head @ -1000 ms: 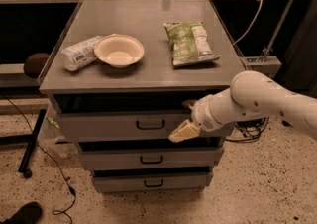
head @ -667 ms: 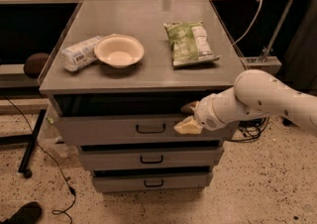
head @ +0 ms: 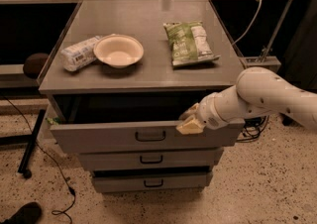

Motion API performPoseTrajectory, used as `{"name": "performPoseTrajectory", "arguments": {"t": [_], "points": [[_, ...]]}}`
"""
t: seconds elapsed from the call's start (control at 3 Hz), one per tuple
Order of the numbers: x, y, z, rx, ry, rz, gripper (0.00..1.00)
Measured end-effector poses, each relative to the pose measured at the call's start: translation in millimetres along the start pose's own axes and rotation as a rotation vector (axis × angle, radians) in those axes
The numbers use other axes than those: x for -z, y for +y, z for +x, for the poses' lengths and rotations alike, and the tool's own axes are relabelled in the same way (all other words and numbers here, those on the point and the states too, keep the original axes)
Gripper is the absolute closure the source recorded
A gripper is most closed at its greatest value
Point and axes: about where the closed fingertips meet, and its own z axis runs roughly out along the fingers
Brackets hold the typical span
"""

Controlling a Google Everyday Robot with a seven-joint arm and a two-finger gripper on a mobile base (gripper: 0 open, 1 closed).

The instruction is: Open top drawer

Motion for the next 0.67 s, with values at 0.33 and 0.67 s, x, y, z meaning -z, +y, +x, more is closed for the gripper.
{"name": "performPoseTrajectory", "arguments": {"t": [0.33, 0.67], "points": [[8.3, 7.3, 5.3, -0.016, -0.016, 0.015, 0.74], [8.2, 7.3, 5.3, -0.016, -0.016, 0.015, 0.51]]}}
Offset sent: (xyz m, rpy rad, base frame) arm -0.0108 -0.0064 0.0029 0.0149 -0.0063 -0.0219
